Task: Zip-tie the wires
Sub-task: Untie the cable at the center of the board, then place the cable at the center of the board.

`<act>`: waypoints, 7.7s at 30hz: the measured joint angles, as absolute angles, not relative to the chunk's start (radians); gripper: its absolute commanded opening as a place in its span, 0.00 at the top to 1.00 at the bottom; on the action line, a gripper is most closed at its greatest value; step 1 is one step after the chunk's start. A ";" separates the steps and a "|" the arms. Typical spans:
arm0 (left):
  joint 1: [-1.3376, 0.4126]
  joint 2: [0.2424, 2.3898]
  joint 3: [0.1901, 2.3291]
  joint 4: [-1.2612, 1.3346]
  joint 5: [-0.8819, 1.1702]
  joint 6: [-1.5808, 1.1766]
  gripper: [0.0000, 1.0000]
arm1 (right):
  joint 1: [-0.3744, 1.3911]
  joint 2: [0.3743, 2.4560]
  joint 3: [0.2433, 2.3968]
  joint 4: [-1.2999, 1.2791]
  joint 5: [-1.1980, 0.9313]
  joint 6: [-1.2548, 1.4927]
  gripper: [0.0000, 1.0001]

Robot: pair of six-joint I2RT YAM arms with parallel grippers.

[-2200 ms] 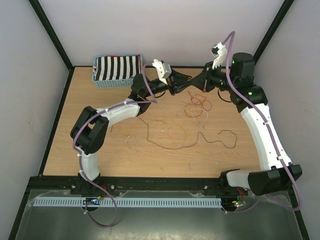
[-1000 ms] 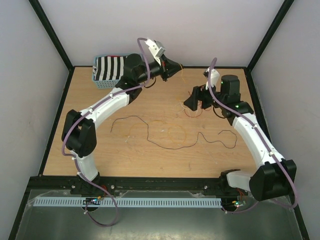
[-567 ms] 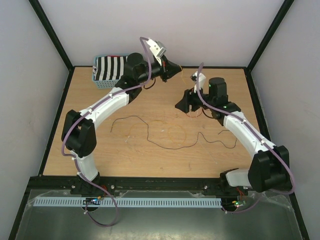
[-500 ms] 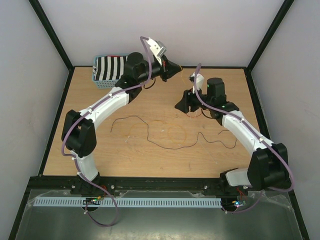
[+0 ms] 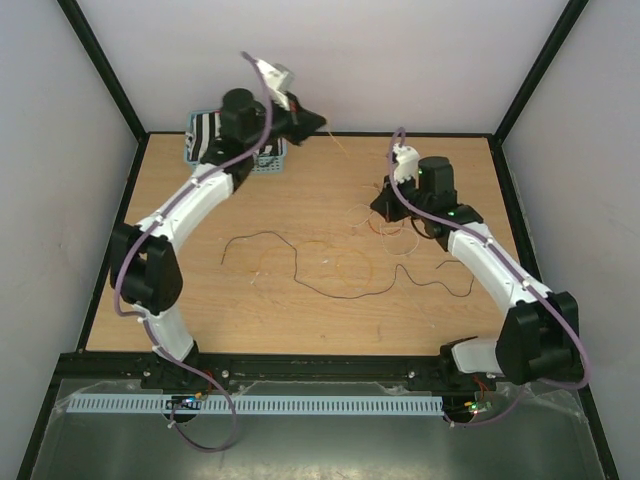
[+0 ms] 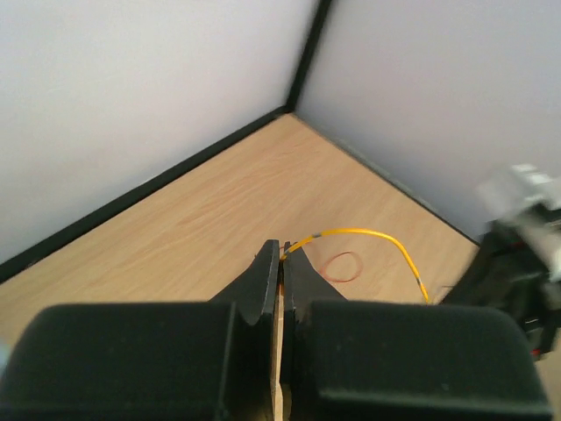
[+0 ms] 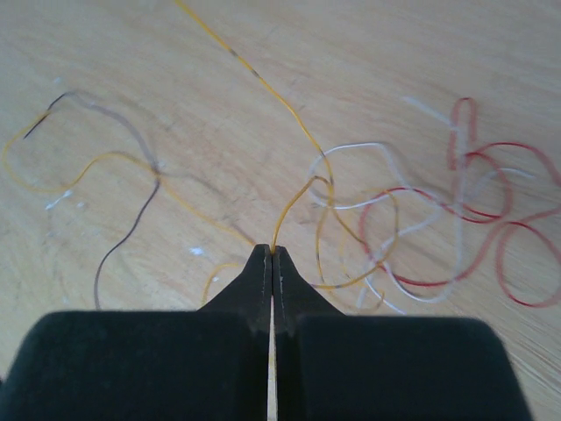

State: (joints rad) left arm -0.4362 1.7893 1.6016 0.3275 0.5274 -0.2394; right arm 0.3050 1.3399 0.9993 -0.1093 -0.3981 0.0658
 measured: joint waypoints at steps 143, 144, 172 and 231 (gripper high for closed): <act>-0.035 1.600 1.783 -0.419 0.497 -0.278 1.00 | 0.129 1.523 1.019 -0.206 -0.286 0.297 0.22; -0.035 1.600 1.783 -0.419 0.497 -0.278 1.00 | 0.130 1.530 1.016 -0.200 -0.288 0.305 0.22; -0.020 1.567 1.717 -0.420 0.501 -0.307 1.00 | 0.177 1.761 1.074 -0.024 -0.323 0.456 0.98; 0.015 1.364 0.742 -0.326 0.363 -0.409 0.99 | 0.131 0.949 0.805 -0.353 0.157 0.220 0.27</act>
